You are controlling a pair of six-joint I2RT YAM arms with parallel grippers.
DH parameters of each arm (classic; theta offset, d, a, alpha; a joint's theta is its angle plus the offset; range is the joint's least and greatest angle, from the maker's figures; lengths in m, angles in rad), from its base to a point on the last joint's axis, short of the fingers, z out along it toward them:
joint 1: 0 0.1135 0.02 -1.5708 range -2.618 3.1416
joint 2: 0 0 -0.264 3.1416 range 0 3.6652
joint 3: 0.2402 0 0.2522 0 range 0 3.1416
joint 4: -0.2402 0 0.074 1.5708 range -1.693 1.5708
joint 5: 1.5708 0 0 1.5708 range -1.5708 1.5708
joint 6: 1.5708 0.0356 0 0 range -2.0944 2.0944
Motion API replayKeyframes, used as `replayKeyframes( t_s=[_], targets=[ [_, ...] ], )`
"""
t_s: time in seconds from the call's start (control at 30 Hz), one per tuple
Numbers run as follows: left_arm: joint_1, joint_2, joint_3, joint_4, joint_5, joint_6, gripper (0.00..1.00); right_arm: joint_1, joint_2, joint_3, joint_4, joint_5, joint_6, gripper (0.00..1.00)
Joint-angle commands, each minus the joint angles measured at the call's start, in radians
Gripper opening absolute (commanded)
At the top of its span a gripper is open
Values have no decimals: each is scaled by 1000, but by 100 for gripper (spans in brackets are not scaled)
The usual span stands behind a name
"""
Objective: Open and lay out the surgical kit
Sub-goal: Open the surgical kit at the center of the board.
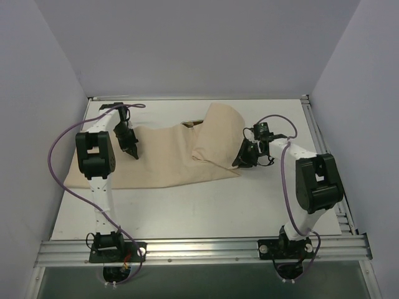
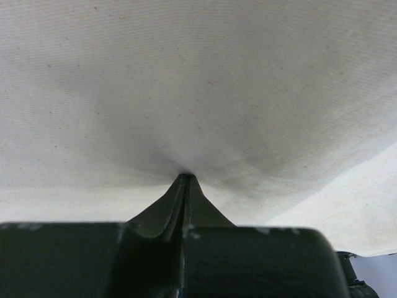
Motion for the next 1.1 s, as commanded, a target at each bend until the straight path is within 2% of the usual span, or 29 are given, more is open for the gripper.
replayKeyframes(
  t_s=[0.0,0.03,0.07,0.23,0.33,0.37,0.43,0.5,0.57,0.73,0.87,0.97,1.07],
  targets=[
    [-4,-2,25,13,-16,12,2,2,-14,138,-164,110,-57,14],
    [-6,-2,27,13,-23,12,2,-1,-14,208,-197,169,-90,4],
    [-4,1,30,12,-28,12,2,-6,-2,245,-269,200,-106,0],
    [-4,1,53,7,-59,18,2,-33,74,461,-474,380,-189,0],
    [-4,11,58,-2,-73,18,2,-81,110,526,-589,571,-200,0],
    [-3,13,55,3,-73,16,2,-128,114,526,-631,678,-187,0],
    [-3,16,48,6,-70,9,2,-183,103,488,-650,769,-187,0],
    [-4,10,30,22,-47,4,2,-290,78,453,-662,899,-183,0],
    [-4,11,25,23,-39,-1,2,-385,63,443,-653,955,-195,0],
    [-3,21,41,9,-7,1,2,-458,124,460,-592,1191,-253,0],
    [-3,24,41,9,-4,3,2,-490,241,488,-561,1262,-292,0],
    [-3,30,38,9,-10,4,2,-530,293,496,-558,1241,-293,0],
    [-1,22,36,7,-30,6,2,-547,272,500,-518,1102,-336,31]
  ],
)
